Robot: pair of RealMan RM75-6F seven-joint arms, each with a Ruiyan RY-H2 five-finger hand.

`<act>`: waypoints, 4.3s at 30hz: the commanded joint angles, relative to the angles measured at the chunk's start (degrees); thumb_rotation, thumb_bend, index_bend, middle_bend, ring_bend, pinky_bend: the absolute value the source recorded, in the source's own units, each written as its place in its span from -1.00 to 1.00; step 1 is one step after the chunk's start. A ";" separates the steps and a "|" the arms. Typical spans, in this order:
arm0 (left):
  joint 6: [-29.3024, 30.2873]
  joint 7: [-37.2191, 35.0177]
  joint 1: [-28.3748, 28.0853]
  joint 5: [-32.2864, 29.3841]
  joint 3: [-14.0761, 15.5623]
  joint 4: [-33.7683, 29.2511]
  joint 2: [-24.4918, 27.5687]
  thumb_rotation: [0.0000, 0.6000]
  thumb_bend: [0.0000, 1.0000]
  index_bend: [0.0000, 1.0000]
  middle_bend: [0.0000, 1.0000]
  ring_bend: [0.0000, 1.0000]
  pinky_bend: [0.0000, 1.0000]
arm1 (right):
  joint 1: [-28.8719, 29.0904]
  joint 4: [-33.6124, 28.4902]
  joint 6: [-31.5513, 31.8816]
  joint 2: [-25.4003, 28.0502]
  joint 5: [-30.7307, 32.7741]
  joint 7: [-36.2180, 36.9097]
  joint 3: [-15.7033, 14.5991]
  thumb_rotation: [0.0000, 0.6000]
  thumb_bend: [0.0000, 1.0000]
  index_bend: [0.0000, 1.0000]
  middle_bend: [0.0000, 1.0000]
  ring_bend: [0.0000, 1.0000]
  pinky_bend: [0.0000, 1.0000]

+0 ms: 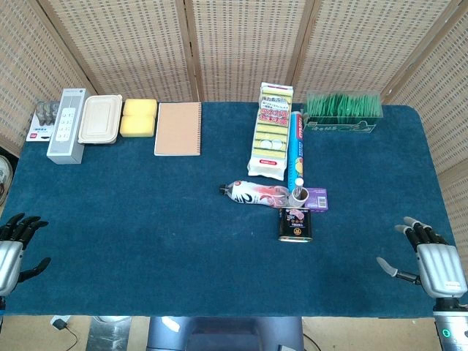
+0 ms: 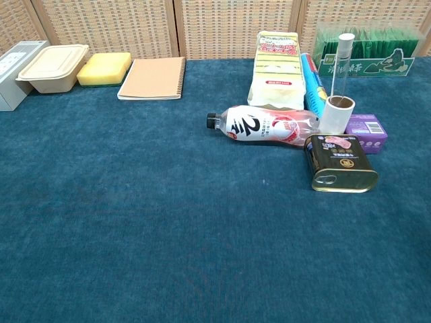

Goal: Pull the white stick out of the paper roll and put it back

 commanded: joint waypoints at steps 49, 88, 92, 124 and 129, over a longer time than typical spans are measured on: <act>7.65 -6.95 5.10 6.99 4.04 18.52 -17.91 1.00 -0.64 -0.50 -0.56 -0.76 -0.52 | 9.33 7.20 -7.30 -20.11 5.67 12.96 7.24 -0.62 -0.46 -0.60 -0.58 -0.50 -0.20; 6.08 -6.46 5.35 7.83 5.23 15.63 -16.52 1.00 -0.64 -0.50 -0.56 -0.76 -0.51 | 22.71 11.39 -14.71 -29.75 12.23 2.73 13.91 0.18 -0.37 -0.77 -0.54 -0.39 -0.07; 5.82 -6.00 5.30 7.83 5.26 15.16 -16.31 1.00 -0.64 -0.50 -0.56 -0.76 -0.51 | 23.58 13.30 -15.21 -30.61 12.69 2.81 14.02 0.24 -0.34 -0.76 -0.53 -0.37 -0.05; 4.42 -4.88 4.91 7.47 5.25 13.81 -15.67 1.00 -0.64 -0.50 -0.56 -0.76 -0.51 | 25.32 18.52 -13.85 -32.06 12.42 3.42 13.38 0.57 -0.14 -0.50 -0.27 -0.15 0.11; 4.13 -5.15 4.91 7.16 5.22 13.91 -15.57 1.00 -0.64 -0.50 -0.56 -0.76 -0.51 | 25.35 18.67 -13.67 -32.59 12.90 3.11 13.37 0.70 -0.13 -0.45 -0.22 -0.09 0.14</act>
